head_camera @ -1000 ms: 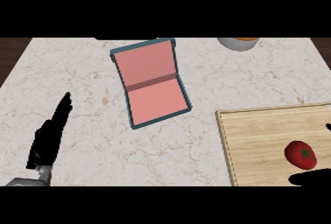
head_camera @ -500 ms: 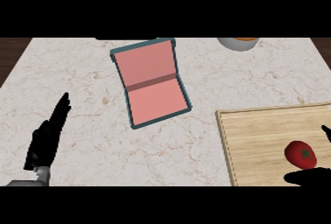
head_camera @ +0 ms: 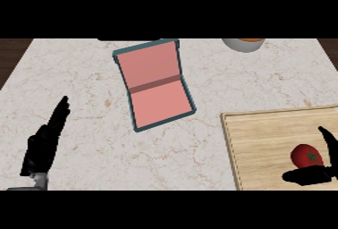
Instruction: Pick the tomato from the tray and place it in the cardboard box
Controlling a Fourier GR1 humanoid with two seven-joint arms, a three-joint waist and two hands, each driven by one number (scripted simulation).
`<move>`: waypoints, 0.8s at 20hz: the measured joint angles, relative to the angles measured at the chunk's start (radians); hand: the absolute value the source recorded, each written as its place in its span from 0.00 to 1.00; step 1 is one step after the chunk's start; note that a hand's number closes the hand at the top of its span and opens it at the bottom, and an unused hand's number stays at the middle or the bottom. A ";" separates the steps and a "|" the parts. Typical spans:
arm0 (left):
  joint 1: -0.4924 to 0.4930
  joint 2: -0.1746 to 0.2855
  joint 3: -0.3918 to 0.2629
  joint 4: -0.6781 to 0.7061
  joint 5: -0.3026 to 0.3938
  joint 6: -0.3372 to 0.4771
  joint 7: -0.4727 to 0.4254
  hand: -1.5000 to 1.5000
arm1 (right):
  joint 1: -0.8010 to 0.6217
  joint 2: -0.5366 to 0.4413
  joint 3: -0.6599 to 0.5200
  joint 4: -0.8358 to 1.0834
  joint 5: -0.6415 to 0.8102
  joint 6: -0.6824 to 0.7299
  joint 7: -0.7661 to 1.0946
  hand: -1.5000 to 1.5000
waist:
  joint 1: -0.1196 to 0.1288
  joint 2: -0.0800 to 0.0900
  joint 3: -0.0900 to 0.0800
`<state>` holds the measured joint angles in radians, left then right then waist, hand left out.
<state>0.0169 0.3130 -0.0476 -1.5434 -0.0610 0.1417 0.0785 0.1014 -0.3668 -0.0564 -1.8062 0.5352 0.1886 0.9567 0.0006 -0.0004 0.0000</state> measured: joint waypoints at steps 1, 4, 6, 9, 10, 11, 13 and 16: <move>-0.012 -0.006 0.004 0.003 -0.007 -0.003 0.009 0.50 | -0.009 0.002 -0.007 0.015 0.001 0.007 -0.006 0.00 | 0.000 0.000 0.000; -0.019 -0.028 0.004 0.009 -0.032 0.000 0.013 0.50 | -0.008 0.023 -0.003 0.049 0.024 0.009 -0.023 0.00 | -0.001 0.000 0.000; -0.027 -0.031 0.019 0.017 -0.036 -0.015 0.014 0.50 | 0.007 0.039 -0.007 0.034 0.023 0.018 -0.028 1.00 | -0.001 0.000 0.000; -0.011 -0.056 0.015 0.010 -0.063 -0.008 0.006 0.50 | -0.012 0.038 -0.027 0.060 0.038 0.023 -0.053 1.00 | -0.002 -0.002 -0.003; 0.001 -0.056 0.020 0.001 -0.061 -0.012 0.002 0.50 | -0.016 0.035 -0.025 0.071 0.061 0.012 -0.068 1.00 | -0.002 -0.002 -0.004; 0.009 -0.059 0.021 0.003 -0.062 -0.014 -0.009 0.50 | -0.011 0.023 -0.028 0.064 0.077 0.010 -0.075 1.00 | -0.001 -0.002 -0.003; -0.005 -0.055 0.032 0.007 -0.056 -0.024 0.000 0.50 | -0.011 0.019 -0.013 0.064 0.135 -0.016 -0.082 1.00 | -0.001 -0.001 -0.003; -0.001 -0.058 0.043 0.013 -0.058 -0.035 -0.012 0.50 | -0.009 0.009 -0.009 0.073 0.201 -0.044 -0.105 1.00 | -0.001 -0.001 -0.002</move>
<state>0.0156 0.2555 -0.0045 -1.5302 -0.1187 0.1071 0.0668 0.0925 -0.3583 -0.0652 -1.7334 0.7362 0.1442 0.8520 -0.0004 -0.0013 -0.0017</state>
